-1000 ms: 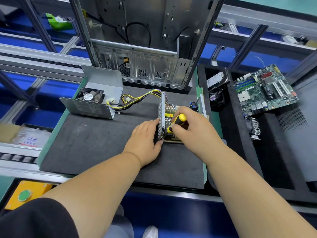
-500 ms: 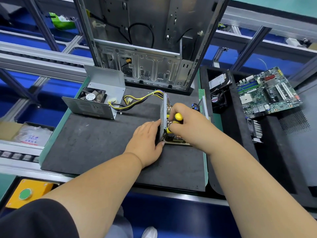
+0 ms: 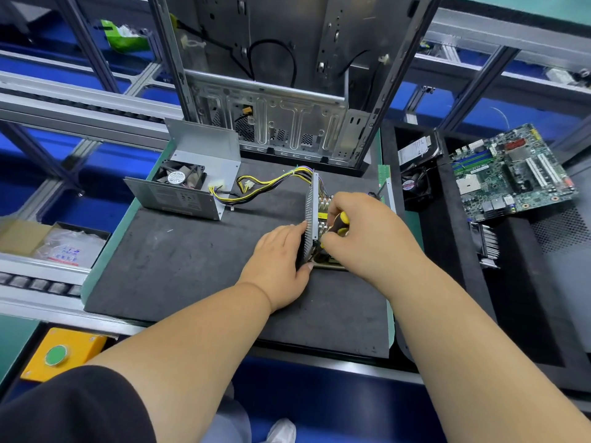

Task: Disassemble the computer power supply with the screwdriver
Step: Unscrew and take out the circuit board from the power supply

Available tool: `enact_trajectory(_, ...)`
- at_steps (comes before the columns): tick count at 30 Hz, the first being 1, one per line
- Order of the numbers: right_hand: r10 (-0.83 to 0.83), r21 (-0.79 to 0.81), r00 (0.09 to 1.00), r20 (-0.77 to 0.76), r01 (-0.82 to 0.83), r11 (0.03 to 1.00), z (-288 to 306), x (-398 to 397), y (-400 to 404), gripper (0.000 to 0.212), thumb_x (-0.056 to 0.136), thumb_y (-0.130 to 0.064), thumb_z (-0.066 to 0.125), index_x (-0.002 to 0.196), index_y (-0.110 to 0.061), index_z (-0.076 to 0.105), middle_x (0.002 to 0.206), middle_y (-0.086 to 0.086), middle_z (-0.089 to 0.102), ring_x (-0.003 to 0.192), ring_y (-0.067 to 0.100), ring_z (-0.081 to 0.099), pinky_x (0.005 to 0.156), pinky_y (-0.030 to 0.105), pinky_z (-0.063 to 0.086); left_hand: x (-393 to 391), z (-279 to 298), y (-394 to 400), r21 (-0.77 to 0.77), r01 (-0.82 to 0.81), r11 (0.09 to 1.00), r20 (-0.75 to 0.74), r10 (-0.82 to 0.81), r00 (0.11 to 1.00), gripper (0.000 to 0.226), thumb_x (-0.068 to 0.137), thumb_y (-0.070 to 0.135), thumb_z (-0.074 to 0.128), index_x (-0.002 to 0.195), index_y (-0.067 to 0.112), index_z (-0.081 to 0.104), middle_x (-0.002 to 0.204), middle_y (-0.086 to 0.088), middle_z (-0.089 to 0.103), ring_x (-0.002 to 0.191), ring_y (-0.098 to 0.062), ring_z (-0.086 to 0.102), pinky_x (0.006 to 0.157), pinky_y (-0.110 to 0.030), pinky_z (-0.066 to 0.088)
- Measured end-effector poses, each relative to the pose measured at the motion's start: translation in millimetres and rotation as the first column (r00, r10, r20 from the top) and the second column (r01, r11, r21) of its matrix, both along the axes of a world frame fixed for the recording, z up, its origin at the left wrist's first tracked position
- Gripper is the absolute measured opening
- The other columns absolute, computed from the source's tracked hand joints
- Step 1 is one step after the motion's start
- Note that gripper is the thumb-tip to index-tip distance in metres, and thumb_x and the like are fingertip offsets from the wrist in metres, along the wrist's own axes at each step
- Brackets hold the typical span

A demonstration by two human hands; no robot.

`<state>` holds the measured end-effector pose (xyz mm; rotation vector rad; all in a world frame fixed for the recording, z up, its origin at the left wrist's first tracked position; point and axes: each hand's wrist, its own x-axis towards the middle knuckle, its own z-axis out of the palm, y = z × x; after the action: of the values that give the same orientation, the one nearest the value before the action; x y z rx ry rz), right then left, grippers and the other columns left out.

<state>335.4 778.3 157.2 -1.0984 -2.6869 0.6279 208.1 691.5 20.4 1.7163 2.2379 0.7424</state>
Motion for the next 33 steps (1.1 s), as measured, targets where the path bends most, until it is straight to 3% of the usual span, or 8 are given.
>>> enact_trajectory(4,-0.046,0.114,0.997,0.061,0.039,0.993,-1.7,-0.8,0.6,0.038,0.093,-0.06,0.045,0.087,-0.024,0.054,0.075,-0.004,0.063,0.075,0.021,0.055,0.059,0.033,0.037,0.4,-0.2,-0.3,0.021,-0.002,1.0,-0.004,0.002,1.0,0.069,0.089,0.035,0.059,0.149,0.015,0.031,0.138,-0.001,0.048,0.133,-0.021,0.038,0.115,-0.033,0.023)
enact_trajectory(11,-0.064,0.01,0.99,-0.127,0.066,0.998,-5.6,-0.4,-0.9,0.014,0.091,-0.03,0.062,0.095,-0.021,0.051,0.076,-0.009,0.055,0.067,0.01,0.049,0.055,0.021,0.036,-0.3,-1.6,-0.6,0.017,-0.007,1.0,-0.003,0.007,1.0,0.072,0.089,0.036,0.059,0.152,0.017,0.028,0.141,-0.001,0.046,0.135,-0.019,0.036,0.117,-0.034,0.023)
enact_trajectory(14,-0.042,-0.011,0.99,-0.133,0.041,0.999,-4.2,0.2,-1.3,0.008,0.087,-0.021,0.061,0.093,-0.02,0.056,0.089,-0.005,0.054,0.079,0.017,0.048,0.061,0.029,0.031,-0.5,-2.3,-0.4,0.012,-0.007,1.0,-0.008,0.007,1.0,0.072,0.09,0.036,0.058,0.152,0.017,0.027,0.142,0.0,0.045,0.136,-0.019,0.034,0.117,-0.034,0.022)
enact_trajectory(17,-0.036,0.026,0.998,-0.052,0.038,0.999,-2.2,1.0,-0.9,0.009,0.087,-0.027,0.057,0.092,-0.02,0.058,0.089,-0.003,0.056,0.082,0.021,0.051,0.061,0.032,0.032,-0.5,-2.6,0.2,0.013,-0.006,1.0,-0.003,0.006,1.0,0.072,0.09,0.036,0.058,0.152,0.018,0.027,0.142,0.001,0.046,0.135,-0.018,0.034,0.117,-0.034,0.022)
enact_trajectory(21,-0.039,0.088,0.999,-0.01,0.04,0.995,-2.5,1.6,-1.4,0.034,0.095,-0.053,0.051,0.088,-0.02,0.059,0.077,-0.003,0.062,0.076,0.02,0.055,0.062,0.033,0.04,0.0,-2.2,-0.5,0.019,-0.005,1.0,0.002,0.005,1.0,0.071,0.089,0.036,0.059,0.15,0.017,0.029,0.14,0.0,0.047,0.135,-0.02,0.036,0.117,-0.036,0.025)
enact_trajectory(25,-0.037,0.012,0.996,-0.085,0.038,0.999,-5.1,3.8,-1.1,0.013,0.095,-0.037,0.058,0.093,-0.024,0.057,0.077,-0.007,0.059,0.074,0.017,0.053,0.058,0.03,0.037,-0.5,-1.6,-0.1,0.016,-0.006,1.0,0.002,0.006,1.0,0.071,0.089,0.036,0.059,0.151,0.019,0.028,0.14,0.001,0.047,0.134,-0.018,0.036,0.116,-0.034,0.024)
enact_trajectory(28,-0.022,0.009,0.994,-0.111,0.023,1.0,-4.4,5.1,-0.3,0.01,0.09,-0.025,0.06,0.098,-0.023,0.056,0.086,-0.008,0.057,0.077,0.015,0.05,0.058,0.017,0.034,-0.7,-1.8,0.2,0.003,-0.004,1.0,0.008,0.004,1.0,0.072,0.09,0.037,0.058,0.152,0.02,0.026,0.142,0.003,0.045,0.136,-0.018,0.034,0.117,-0.034,0.023)
enact_trajectory(33,-0.027,0.092,0.999,-0.035,0.03,0.995,-4.8,4.5,-2.4,0.014,0.09,-0.036,0.054,0.093,-0.023,0.059,0.083,-0.006,0.06,0.079,0.02,0.053,0.061,0.032,0.035,-0.6,-1.1,0.4,-0.015,-0.003,1.0,0.005,0.003,1.0,0.07,0.091,0.037,0.057,0.152,0.02,0.027,0.143,0.002,0.044,0.137,-0.018,0.034,0.117,-0.037,0.024)
